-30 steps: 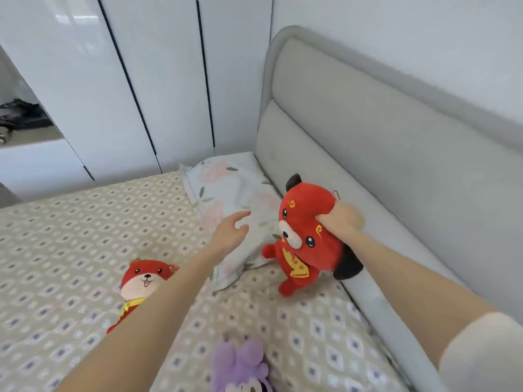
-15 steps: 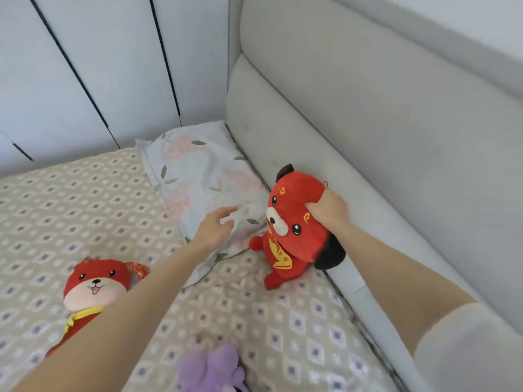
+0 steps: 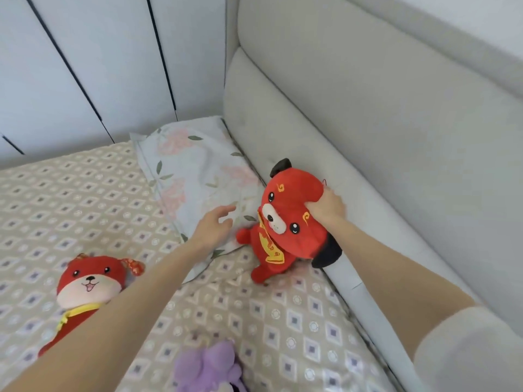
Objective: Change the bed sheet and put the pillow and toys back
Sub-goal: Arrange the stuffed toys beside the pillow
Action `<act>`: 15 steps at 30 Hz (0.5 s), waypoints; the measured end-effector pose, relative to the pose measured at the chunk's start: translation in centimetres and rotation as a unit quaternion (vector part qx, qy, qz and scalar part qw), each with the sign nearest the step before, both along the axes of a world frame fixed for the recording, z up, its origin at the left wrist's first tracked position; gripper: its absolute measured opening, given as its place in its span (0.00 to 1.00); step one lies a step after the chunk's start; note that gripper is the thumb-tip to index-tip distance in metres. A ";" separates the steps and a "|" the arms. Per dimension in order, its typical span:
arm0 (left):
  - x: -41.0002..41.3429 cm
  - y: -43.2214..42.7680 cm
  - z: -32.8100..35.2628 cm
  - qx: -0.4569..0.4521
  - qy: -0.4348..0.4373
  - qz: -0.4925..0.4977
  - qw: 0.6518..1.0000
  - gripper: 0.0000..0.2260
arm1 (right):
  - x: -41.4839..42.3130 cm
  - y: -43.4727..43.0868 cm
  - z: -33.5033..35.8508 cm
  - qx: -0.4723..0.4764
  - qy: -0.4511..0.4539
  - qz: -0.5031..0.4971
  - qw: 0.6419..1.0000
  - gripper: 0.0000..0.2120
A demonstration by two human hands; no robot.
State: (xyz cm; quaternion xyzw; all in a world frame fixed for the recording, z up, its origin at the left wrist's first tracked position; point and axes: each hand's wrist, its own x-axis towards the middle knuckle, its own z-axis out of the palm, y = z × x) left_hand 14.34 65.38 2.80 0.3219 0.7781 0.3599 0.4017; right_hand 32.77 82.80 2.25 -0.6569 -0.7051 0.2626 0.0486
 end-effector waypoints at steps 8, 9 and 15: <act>-0.6 -1.6 -0.1 -0.001 -0.005 0.009 1.000 0.18 | -2.0 -1.9 0.2 -0.037 -0.079 -0.015 0.996 0.44; -0.7 -2.0 0.1 0.001 -0.008 0.016 1.000 0.18 | -2.2 -2.3 0.6 -0.016 -0.098 0.002 0.995 0.43; -1.9 -4.7 0.4 0.009 -0.029 0.056 0.998 0.18 | -3.7 -5.1 2.0 0.156 -0.119 0.129 0.972 0.27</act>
